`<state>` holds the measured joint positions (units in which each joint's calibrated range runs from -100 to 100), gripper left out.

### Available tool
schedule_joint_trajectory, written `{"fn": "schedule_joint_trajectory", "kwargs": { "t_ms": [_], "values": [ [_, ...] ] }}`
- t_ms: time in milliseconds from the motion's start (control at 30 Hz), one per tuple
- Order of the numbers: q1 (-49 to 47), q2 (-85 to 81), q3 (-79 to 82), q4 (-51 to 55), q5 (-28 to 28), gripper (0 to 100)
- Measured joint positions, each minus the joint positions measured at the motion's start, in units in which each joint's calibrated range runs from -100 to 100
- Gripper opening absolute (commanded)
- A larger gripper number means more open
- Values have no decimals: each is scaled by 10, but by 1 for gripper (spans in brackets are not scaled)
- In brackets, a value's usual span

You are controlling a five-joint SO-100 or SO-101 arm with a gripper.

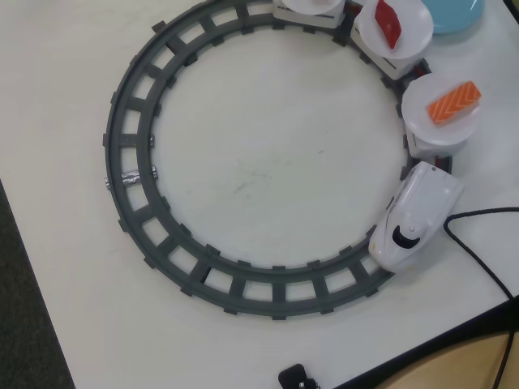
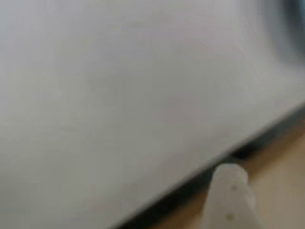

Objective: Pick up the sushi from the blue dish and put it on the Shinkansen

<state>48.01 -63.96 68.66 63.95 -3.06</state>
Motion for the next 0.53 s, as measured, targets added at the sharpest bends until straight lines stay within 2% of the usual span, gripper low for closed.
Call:
{"fn": "schedule_joint_trajectory", "kwargs": {
  "t_ms": [233,433,533],
  "values": [
    [3,-173,209,3,0,18],
    [10,-328,243,64,0,18],
    [6,-346,244,72,0,18]
  ]
}}
